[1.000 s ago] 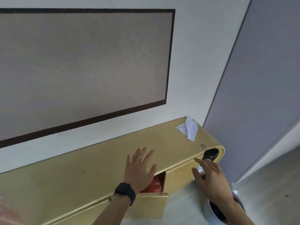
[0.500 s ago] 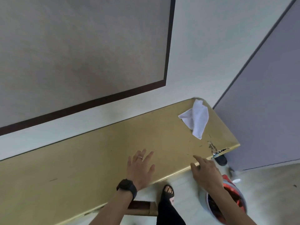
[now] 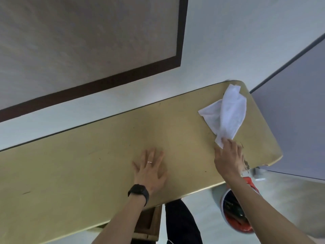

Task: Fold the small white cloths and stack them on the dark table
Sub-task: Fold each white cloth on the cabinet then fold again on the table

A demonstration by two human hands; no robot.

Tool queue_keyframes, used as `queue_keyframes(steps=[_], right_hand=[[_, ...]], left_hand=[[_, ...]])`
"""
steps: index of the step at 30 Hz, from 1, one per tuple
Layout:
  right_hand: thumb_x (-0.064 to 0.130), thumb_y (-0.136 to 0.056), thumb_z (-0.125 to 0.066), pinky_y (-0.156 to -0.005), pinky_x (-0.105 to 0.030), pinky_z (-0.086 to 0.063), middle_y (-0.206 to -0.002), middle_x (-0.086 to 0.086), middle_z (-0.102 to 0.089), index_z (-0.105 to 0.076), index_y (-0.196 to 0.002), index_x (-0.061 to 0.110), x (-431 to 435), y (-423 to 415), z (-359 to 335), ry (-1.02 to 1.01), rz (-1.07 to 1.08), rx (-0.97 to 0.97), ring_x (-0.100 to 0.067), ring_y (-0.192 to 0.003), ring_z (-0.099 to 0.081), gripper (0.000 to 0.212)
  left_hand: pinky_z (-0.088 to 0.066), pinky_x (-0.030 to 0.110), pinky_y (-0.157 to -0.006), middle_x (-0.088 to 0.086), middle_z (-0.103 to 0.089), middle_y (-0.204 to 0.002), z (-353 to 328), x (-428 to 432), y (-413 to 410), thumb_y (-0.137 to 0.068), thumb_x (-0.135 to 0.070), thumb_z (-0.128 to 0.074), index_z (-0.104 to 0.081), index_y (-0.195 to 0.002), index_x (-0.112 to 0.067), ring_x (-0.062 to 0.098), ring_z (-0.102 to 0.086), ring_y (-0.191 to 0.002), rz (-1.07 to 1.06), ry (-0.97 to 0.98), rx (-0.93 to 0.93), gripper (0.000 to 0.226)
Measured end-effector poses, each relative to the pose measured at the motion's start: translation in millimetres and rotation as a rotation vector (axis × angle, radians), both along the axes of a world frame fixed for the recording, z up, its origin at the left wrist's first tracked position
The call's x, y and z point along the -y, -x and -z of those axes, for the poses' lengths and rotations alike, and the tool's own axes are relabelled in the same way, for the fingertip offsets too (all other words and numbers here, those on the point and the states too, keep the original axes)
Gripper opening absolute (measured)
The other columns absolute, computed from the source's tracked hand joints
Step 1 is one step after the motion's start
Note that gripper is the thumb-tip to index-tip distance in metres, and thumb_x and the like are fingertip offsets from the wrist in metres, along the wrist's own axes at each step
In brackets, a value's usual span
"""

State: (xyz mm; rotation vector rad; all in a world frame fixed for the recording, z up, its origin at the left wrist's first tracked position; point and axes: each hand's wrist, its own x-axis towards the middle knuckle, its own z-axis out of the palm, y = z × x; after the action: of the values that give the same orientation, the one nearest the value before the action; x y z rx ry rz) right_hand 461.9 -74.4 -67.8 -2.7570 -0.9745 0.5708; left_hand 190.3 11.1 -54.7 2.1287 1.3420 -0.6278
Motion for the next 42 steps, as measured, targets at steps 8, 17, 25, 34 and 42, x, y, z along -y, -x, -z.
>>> queue_keyframes(steps=[8,17,25,34,42], right_hand=[[0.006,-0.089,-0.055,-0.066,-0.042,-0.043,-0.092,-0.011,-0.061,-0.059,-0.096,0.009,-3,39,-9,-0.108,-0.448,0.028,-0.036,-0.082,-0.054,0.009],[0.026,-0.103,-0.041,-0.075,-0.036,-0.045,-0.100,0.009,-0.062,-0.059,-0.110,0.022,-16,102,-131,-0.232,-0.670,-0.291,-0.017,-0.093,-0.052,0.020],[0.036,-0.101,-0.046,-0.077,-0.026,-0.047,-0.105,0.010,-0.064,-0.061,-0.123,0.029,-11,157,-195,-0.274,-0.773,-0.332,-0.011,-0.088,-0.060,0.027],[0.022,-0.091,-0.061,-0.055,-0.031,-0.051,-0.078,0.004,-0.064,-0.068,-0.111,0.020,-5,225,-208,-0.319,-1.114,-0.004,-0.020,-0.066,-0.058,0.021],[0.019,-0.094,-0.039,-0.059,-0.035,-0.051,-0.083,0.003,-0.065,-0.055,-0.124,0.017,-8,253,-215,-0.297,-1.117,0.088,-0.023,-0.073,-0.057,0.034]], left_hand=[[-0.003,0.067,-0.116,-0.008,0.013,-0.165,-12,-7,2,-0.092,-0.066,-0.042,0.012,-0.151,-0.051,0.023,0.016,-0.151,-0.027,0.071,0.056,0.082],[-0.021,0.044,-0.114,-0.004,-0.053,-0.143,-96,-15,6,-0.092,-0.047,-0.053,-0.054,-0.135,-0.036,0.021,-0.045,-0.131,0.049,-0.193,0.512,0.044],[-0.038,0.030,-0.091,-0.006,-0.072,-0.104,-137,-8,111,-0.099,-0.032,-0.049,-0.062,-0.115,-0.024,0.021,-0.062,-0.096,-0.001,-0.244,0.524,0.021],[-0.038,0.030,-0.089,-0.004,-0.074,-0.093,-183,-24,222,-0.100,-0.043,-0.050,-0.070,-0.110,-0.025,0.020,-0.064,-0.085,0.161,-0.369,0.459,0.029],[-0.042,0.034,-0.092,-0.004,-0.071,-0.099,-189,-29,299,-0.103,-0.038,-0.046,-0.069,-0.111,-0.022,0.020,-0.062,-0.089,0.132,-0.409,0.338,0.030]])
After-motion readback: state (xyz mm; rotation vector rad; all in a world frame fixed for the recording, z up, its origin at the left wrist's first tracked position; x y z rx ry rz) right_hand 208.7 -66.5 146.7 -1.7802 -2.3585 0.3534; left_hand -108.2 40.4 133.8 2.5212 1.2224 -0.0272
